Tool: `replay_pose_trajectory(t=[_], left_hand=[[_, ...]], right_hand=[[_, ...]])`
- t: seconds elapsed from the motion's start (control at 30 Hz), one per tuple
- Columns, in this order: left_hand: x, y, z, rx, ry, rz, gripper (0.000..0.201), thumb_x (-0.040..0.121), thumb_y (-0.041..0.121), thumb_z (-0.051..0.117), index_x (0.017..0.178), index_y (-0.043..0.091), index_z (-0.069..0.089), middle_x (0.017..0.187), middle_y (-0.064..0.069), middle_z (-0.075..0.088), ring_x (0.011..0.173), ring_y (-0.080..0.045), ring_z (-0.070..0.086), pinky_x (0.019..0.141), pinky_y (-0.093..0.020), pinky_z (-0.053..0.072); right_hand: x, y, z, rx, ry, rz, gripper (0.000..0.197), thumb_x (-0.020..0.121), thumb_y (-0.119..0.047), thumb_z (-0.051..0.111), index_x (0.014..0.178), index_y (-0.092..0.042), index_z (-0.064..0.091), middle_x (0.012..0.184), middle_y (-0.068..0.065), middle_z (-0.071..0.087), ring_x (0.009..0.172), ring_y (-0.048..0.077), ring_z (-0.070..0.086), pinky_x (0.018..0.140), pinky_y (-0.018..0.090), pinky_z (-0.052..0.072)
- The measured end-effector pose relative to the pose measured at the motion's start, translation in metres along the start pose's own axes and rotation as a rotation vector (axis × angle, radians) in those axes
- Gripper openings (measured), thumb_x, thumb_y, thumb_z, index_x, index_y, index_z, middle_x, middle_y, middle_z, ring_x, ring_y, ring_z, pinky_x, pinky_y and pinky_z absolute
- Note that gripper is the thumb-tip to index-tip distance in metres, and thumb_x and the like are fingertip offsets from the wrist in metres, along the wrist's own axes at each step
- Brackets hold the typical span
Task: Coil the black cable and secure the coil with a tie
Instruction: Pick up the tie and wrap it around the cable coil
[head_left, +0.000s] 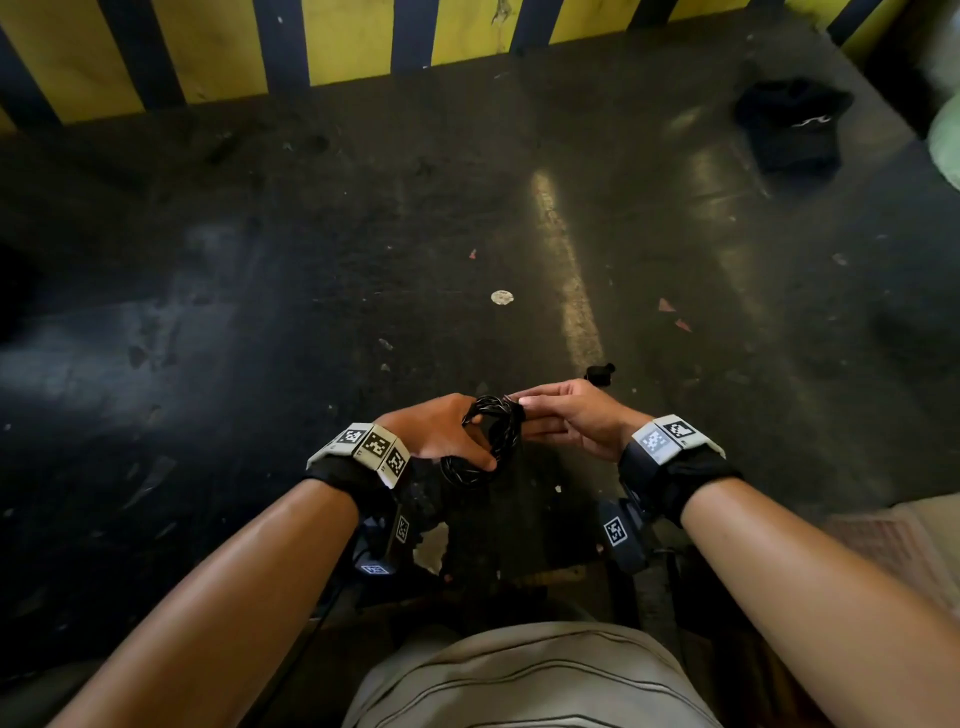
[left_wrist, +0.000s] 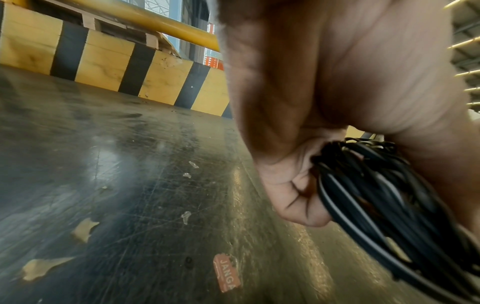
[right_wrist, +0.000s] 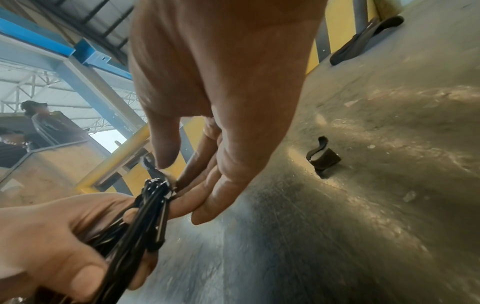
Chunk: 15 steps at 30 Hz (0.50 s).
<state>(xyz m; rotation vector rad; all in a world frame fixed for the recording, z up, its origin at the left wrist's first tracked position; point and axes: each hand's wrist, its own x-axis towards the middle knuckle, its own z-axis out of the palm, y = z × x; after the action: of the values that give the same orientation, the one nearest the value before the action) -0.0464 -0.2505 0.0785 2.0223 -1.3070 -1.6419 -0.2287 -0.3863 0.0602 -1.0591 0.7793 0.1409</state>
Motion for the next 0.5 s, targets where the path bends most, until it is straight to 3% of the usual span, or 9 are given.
replay_pose_trajectory(t=[0.13, 0.23, 0.4, 0.5], left_hand=[[-0.001, 0.001, -0.001, 0.034, 0.013, -0.006, 0.049, 0.073, 0.026, 0.086, 0.116, 0.026, 0.063, 0.108, 0.001, 0.073, 0.099, -0.015, 0.071, 0.087, -0.048, 0.061], [-0.002, 0.004, -0.001, 0.053, 0.03, -0.017, 0.045, 0.072, 0.028, 0.087, 0.109, 0.032, 0.063, 0.107, 0.001, 0.073, 0.099, -0.018, 0.071, 0.085, -0.052, 0.061], [0.001, 0.008, -0.003, 0.087, 0.011, -0.058, 0.058, 0.065, 0.036, 0.088, 0.116, 0.025, 0.063, 0.11, 0.0, 0.071, 0.103, -0.021, 0.069, 0.084, -0.052, 0.061], [0.006, 0.01, -0.004, 0.111, 0.024, -0.07, 0.065, 0.055, 0.042, 0.086, 0.113, 0.023, 0.065, 0.107, -0.002, 0.072, 0.098, -0.022, 0.071, 0.08, -0.053, 0.062]], right_hand=[[0.003, 0.005, 0.0, 0.003, -0.006, -0.009, 0.031, 0.094, -0.016, 0.069, 0.125, -0.01, 0.07, 0.121, 0.016, 0.074, 0.108, 0.026, 0.071, 0.102, 0.041, 0.055], [0.006, 0.008, 0.0, -0.028, 0.024, -0.028, 0.028, 0.091, -0.017, 0.073, 0.119, -0.014, 0.072, 0.117, 0.014, 0.075, 0.1, 0.022, 0.072, 0.1, 0.04, 0.056], [0.009, 0.01, 0.0, 0.011, 0.034, 0.01, 0.015, 0.087, -0.011, 0.077, 0.1, -0.015, 0.07, 0.096, 0.007, 0.073, 0.08, 0.015, 0.07, 0.096, 0.038, 0.058], [0.011, 0.008, -0.001, 0.013, 0.045, 0.022, 0.017, 0.085, -0.01, 0.078, 0.096, -0.016, 0.067, 0.093, 0.008, 0.072, 0.08, 0.018, 0.068, 0.089, 0.036, 0.059]])
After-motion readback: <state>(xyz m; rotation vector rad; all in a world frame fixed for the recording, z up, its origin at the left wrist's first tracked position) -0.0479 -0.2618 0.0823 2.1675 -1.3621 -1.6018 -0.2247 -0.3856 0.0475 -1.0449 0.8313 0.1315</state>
